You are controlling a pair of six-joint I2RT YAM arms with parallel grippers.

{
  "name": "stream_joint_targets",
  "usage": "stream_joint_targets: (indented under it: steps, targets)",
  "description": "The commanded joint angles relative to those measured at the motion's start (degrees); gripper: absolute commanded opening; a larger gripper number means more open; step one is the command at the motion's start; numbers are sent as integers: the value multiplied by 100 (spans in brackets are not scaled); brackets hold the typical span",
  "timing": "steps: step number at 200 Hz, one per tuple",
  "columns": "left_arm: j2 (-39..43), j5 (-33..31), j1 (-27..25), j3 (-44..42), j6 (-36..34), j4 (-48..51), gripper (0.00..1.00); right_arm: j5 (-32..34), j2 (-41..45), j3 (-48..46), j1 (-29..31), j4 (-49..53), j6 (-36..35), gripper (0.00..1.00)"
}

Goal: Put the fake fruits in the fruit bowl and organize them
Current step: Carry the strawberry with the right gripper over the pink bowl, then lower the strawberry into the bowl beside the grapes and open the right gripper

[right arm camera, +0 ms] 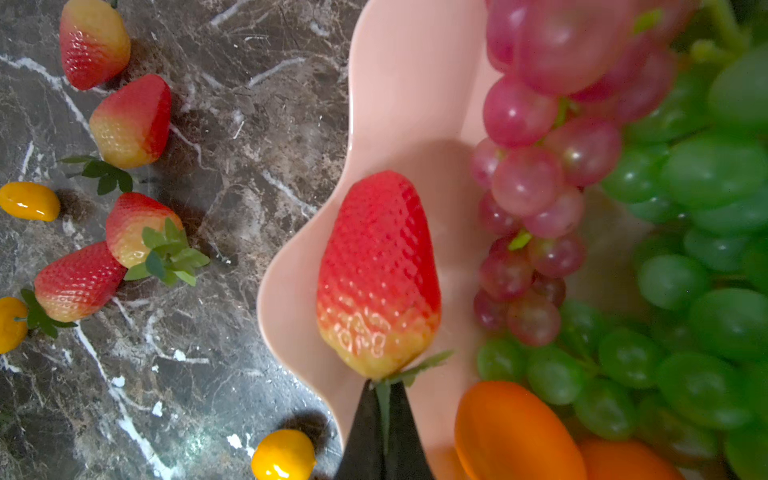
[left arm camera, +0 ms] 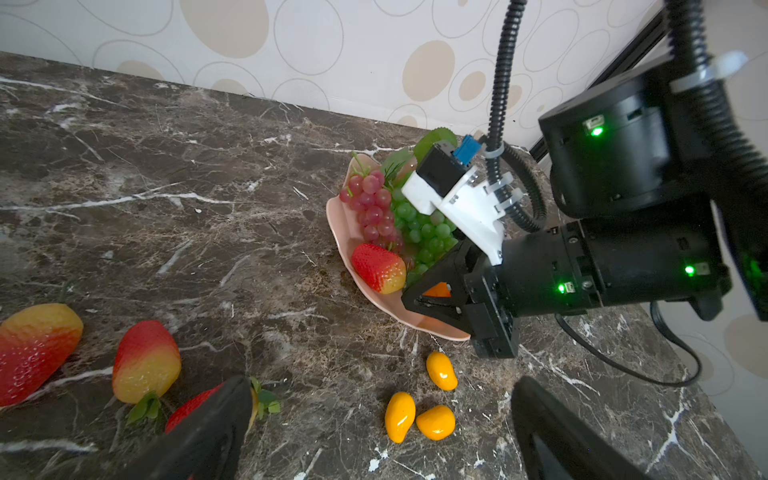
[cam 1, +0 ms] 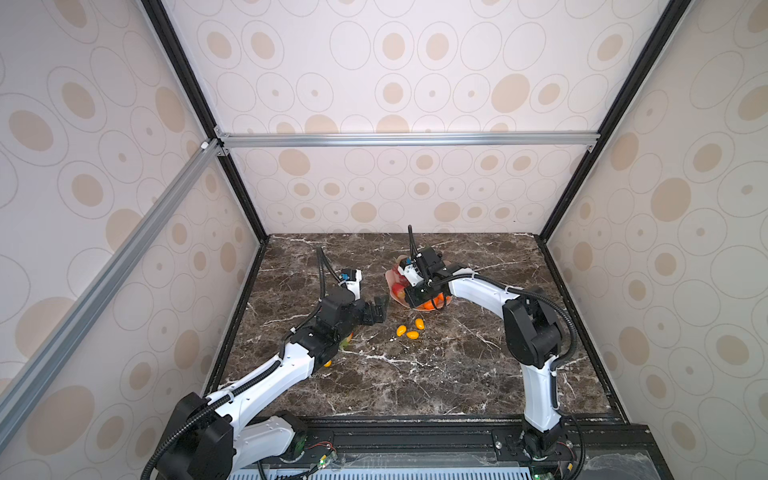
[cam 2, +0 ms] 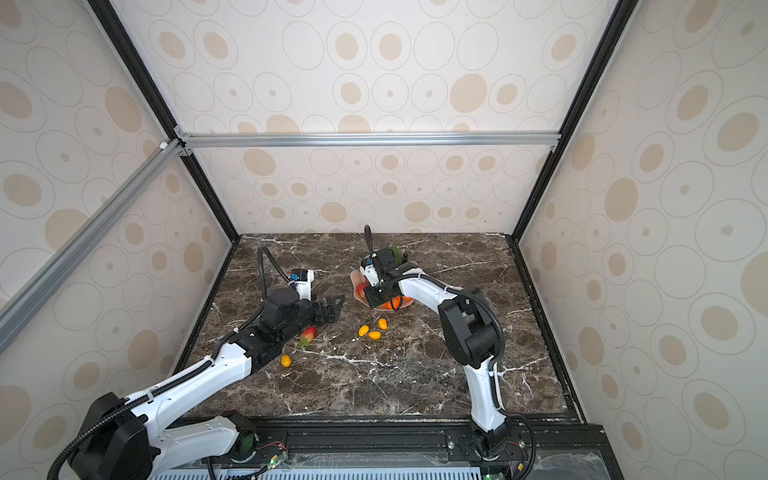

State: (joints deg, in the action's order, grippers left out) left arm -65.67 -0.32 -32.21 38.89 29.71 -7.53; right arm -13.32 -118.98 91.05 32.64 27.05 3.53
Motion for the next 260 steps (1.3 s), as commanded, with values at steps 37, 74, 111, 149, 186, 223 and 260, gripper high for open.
stream_joint_targets:
  steps: [37, 74, 111, 149, 186, 223, 260]
  targets:
    - [185, -8, 74, -16, -67, 10, 98, 2, 125, -146, -52, -430, 123, 0]
    - [188, 1, 99, -38, -63, -14, 98, 27, 272, -246, -85, -861, 330, 0]
    - [211, 15, 110, -66, -45, -20, 98, -2, 15, 107, -108, -694, 439, 0]
    - [237, 32, 133, -120, -17, -78, 98, -96, -146, 301, -126, -736, 568, 0]
    - [186, 49, 148, -110, -10, -91, 98, -155, -394, 610, -131, -547, 589, 0]
    - [168, 83, 162, -117, 6, -117, 98, -197, -569, 790, -141, -391, 596, 1]
    - [177, 93, 184, -150, 28, -126, 98, -228, -686, 894, -142, -248, 582, 4]
